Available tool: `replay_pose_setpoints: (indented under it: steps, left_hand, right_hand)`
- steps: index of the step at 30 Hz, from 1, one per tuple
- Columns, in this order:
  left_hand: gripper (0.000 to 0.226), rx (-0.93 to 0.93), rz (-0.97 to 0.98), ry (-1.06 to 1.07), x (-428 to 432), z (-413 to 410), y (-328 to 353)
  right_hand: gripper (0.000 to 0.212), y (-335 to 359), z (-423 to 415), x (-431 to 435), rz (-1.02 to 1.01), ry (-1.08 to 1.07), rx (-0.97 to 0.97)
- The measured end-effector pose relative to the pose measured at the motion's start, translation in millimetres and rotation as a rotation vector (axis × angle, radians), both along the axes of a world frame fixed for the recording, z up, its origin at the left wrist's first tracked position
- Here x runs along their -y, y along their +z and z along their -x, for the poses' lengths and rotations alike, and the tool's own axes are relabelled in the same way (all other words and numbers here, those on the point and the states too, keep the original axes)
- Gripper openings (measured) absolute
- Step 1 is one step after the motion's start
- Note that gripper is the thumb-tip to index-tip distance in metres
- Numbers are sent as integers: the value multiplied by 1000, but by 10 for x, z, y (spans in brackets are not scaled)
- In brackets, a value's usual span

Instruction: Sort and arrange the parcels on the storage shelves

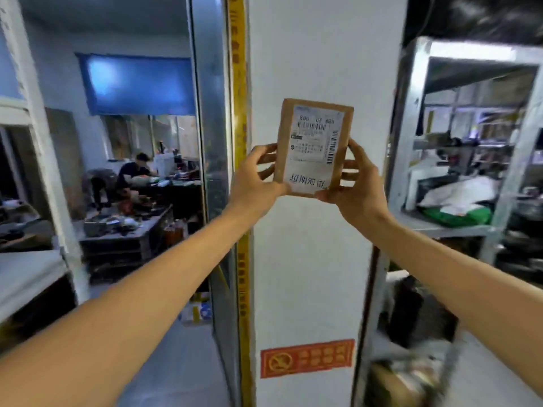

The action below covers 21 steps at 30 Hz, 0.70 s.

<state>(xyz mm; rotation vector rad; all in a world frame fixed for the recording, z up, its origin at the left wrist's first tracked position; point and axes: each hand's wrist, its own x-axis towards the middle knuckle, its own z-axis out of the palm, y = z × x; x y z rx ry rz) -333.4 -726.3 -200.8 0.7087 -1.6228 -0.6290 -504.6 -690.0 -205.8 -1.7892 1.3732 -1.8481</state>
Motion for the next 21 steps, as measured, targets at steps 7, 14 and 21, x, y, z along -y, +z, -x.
replay_pose_setpoints:
  steps: [7,14,21]
  left_hand:
    - [65,13,-110,-208,161,1577,-608]
    - [69,131,-171,-347,212,2973,-1032]
    - [72,205,-218,-528,351,4261,-1620]
  right_hand:
    - [99,-414,1396,-432,-100,-327,-152]
    - [104,-847,2606,-616,-217,-564,-144]
    - [110,-1536,3682,-668,-311,-761,-47]
